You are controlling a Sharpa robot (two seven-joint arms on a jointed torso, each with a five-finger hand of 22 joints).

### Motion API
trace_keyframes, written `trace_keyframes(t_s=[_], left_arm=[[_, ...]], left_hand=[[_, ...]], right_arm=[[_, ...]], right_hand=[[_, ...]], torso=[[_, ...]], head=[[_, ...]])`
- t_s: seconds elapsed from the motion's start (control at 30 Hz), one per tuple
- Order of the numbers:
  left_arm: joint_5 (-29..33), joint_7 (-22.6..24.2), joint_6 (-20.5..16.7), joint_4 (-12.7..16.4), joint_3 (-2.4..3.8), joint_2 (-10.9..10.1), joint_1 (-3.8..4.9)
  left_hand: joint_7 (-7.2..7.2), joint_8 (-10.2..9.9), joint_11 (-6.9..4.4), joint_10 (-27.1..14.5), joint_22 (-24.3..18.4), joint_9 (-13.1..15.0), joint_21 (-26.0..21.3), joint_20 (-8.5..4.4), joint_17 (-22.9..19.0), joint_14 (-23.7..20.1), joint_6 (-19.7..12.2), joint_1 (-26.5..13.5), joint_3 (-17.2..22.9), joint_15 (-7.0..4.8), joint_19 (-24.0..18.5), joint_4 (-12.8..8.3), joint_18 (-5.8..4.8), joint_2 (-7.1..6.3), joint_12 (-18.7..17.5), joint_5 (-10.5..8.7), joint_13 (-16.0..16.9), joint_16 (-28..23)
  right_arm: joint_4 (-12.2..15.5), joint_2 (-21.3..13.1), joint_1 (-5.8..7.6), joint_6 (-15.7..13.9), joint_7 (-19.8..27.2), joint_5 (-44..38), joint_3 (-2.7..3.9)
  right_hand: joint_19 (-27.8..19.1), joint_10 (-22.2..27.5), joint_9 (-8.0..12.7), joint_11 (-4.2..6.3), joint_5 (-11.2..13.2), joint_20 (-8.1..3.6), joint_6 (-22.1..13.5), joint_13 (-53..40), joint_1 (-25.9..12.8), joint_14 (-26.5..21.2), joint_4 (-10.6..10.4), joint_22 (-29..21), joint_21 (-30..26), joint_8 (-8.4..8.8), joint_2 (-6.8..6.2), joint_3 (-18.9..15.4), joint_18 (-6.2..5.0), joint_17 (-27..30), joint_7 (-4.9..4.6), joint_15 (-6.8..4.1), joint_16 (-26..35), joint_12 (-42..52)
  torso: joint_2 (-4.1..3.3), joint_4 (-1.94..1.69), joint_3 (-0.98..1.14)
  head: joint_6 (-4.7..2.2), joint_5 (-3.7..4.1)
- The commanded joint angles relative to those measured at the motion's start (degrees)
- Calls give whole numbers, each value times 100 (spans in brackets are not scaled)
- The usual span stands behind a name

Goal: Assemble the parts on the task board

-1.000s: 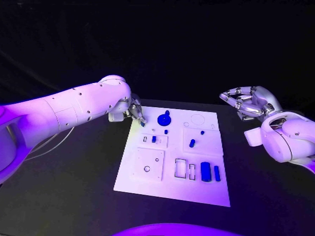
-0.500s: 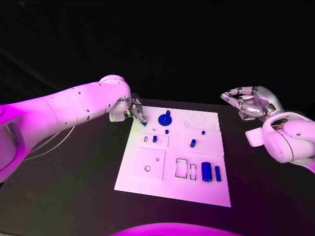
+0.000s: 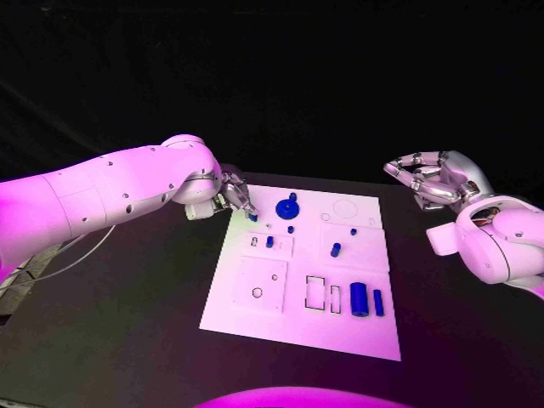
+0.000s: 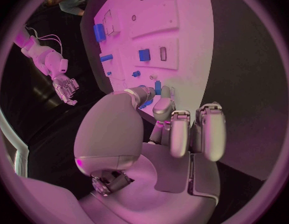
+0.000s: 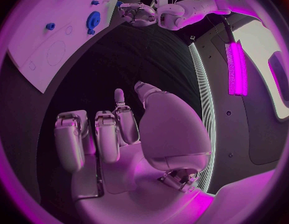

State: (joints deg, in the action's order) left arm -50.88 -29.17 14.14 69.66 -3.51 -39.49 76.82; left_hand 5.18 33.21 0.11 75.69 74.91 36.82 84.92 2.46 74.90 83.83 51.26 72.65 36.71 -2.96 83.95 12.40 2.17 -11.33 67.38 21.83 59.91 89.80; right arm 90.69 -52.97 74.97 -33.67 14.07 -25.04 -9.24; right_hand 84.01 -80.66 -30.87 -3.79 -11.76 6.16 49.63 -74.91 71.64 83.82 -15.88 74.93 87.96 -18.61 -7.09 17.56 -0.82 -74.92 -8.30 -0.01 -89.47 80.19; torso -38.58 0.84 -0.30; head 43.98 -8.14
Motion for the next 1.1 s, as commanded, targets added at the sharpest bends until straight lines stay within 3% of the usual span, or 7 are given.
trace_keyframes(t_s=[0.03,0.27,0.5,0.6,0.67,0.83,1.1], left_arm=[[221,38,-453,279,-5,-134,-23],[-161,147,-792,691,-40,-349,-133],[-365,182,-880,838,-99,-400,-265],[-460,188,-868,860,-111,-397,-313],[-552,194,-851,872,-115,-395,-332],[-771,212,-761,891,-119,-385,-356],[-986,202,-616,927,-121,-380,-370]], left_hand=[[-50,20,-7,34,572,300,38,-28,1510,617,107,-79,1048,-44,113,-1014,5,-12,21,44,17,20],[-82,50,-38,118,631,334,69,-54,1510,617,173,-191,1147,-72,146,-1069,-8,-94,75,242,88,20],[-109,70,-63,188,675,357,92,-73,1510,617,235,-266,1188,-94,170,-1105,-18,-162,119,456,152,20],[-117,75,-71,206,682,364,96,-79,1510,617,255,-288,1199,-101,174,-1117,-20,-180,129,527,172,20],[-123,79,-76,214,689,370,99,-84,1510,617,268,-303,1207,-106,177,-1125,-21,-191,131,582,179,20],[-129,86,-83,222,686,381,97,-90,1510,617,282,-324,1217,-112,176,-1136,-20,-206,128,658,183,20],[-137,96,-90,227,693,399,100,-97,1510,617,298,-352,1225,-120,179,-1148,-21,-222,120,752,182,20]], right_arm=[[3,-10,-3,46,51,-18,-1],[-5,-23,-6,43,50,-18,-7],[-31,-21,-18,48,51,-18,-11],[-46,-22,-21,43,64,0,-12],[-50,-24,-24,47,69,35,-12],[-57,-24,-29,91,74,78,-13],[-59,-28,-33,128,82,95,-13]], right_hand=[[455,-7,-8,8,-40,-33,-45,-442,50,555,14,1364,-31,-23,4,-18,17,-1248,-4,-27,32,0],[455,-7,-8,8,-40,-33,-45,-442,50,555,14,1364,-31,-23,4,-18,17,-1248,-4,-27,32,0],[453,-6,-8,7,-51,-33,-46,-440,47,554,9,1363,-33,-25,3,-21,17,-1245,-5,-27,34,-1],[453,-6,-8,7,-51,-33,-46,-440,47,554,9,1363,-33,-25,3,-21,17,-1245,-5,-27,34,-1],[452,1,-8,7,-57,-33,-47,-433,46,555,8,1362,-35,-26,1,-24,16,-1248,-5,-27,33,-8],[451,-1,-8,7,-66,-33,-48,-435,46,554,7,1361,-37,-28,-3,-28,16,-1246,-6,-27,33,-6],[457,-6,-9,7,-83,-34,-47,-441,43,555,2,1367,-27,-31,-4,-32,18,-1249,-6,-27,33,0]], torso=[[0,-2,-7],[2,-14,-10],[-2,3,-19],[-7,2,-13],[-9,-3,-12],[-6,-1,-10],[0,-4,-7]], head=[[7,-2],[24,-13],[31,-36],[39,-36],[61,-1],[91,-4],[76,-27]])
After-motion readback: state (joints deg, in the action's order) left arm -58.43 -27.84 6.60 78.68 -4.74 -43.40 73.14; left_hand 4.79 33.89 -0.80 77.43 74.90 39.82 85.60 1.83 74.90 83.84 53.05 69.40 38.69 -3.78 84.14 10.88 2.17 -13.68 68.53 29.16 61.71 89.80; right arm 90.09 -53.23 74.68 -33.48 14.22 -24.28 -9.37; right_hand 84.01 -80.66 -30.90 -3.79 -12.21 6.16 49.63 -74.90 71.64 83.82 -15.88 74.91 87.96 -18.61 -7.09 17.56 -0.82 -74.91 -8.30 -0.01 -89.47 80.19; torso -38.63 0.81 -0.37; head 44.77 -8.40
